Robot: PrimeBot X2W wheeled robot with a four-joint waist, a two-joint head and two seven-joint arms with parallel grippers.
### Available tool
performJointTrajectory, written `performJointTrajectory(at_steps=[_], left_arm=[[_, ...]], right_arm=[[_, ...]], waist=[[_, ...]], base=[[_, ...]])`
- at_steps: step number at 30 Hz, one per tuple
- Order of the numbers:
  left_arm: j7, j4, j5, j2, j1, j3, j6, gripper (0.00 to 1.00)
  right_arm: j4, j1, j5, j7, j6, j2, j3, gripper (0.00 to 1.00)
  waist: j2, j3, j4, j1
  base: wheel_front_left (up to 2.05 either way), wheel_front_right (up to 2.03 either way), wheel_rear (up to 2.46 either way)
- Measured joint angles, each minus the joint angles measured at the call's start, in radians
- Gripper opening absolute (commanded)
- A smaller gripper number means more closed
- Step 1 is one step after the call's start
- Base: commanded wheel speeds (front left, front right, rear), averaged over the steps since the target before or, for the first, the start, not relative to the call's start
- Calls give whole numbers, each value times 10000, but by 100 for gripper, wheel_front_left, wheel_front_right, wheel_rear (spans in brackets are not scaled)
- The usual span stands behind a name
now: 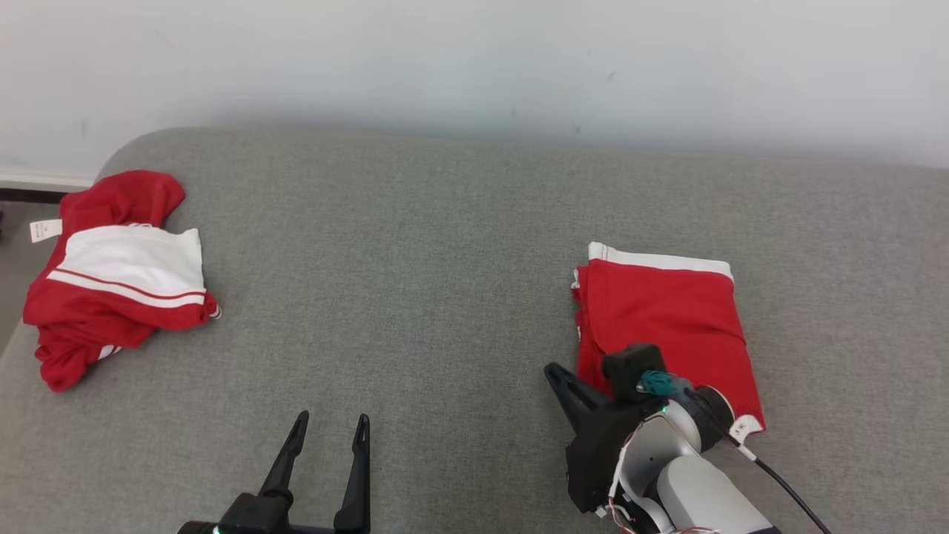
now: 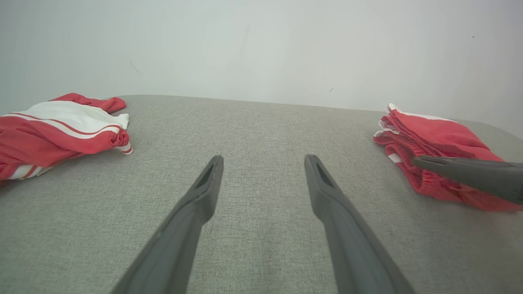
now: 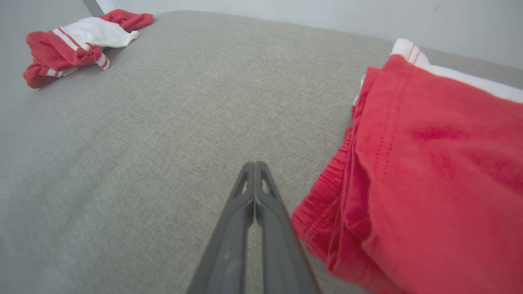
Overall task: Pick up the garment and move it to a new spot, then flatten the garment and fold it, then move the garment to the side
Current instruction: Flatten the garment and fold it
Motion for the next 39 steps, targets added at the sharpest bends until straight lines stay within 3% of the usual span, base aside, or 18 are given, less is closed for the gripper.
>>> performJointTrajectory(at_steps=[1, 2, 3, 10, 21, 28, 39], left_arm=[[0, -31, 0, 0, 22, 17, 2, 100], [0, -56, 0, 0, 58, 35, 6, 100], [0, -71, 0, 0, 101, 63, 25, 100], [0, -222, 0, -2, 402, 255, 77, 100], [0, -393, 42, -2, 716, 583, 77, 100], [0, -385, 113, 0, 765, 709, 46, 100], [0, -489, 140, -2, 922, 1532, 71, 100]], right_arm=[[-194, 84, 165, -104, 0, 15, -59, 37], [-410, 185, 261, -238, 0, 25, -119, 55], [-623, 304, 314, -349, 0, 44, -224, 100], [-2571, 1694, 631, -871, 0, 203, -1513, 100], [-4754, 3568, -512, -1365, 0, 435, -4249, 100], [-4677, 4049, -1026, -1944, 0, 426, -4786, 100], [-3904, 4859, -859, -3112, 0, 92, -5097, 100]], waist=[[0, -34, -32, 0], [0, -69, -70, 0], [0, -104, -113, 0], [-1, -435, -502, 0], [-1, -973, -1224, -1], [-1, -1191, -1437, -1], [-1, -1478, -1565, -1]], base=[[0, 0, 0], [0, 0, 0], [0, 0, 0], [0, 0, 0], [0, 0, 0], [0, 0, 0], [0, 0, 0]])
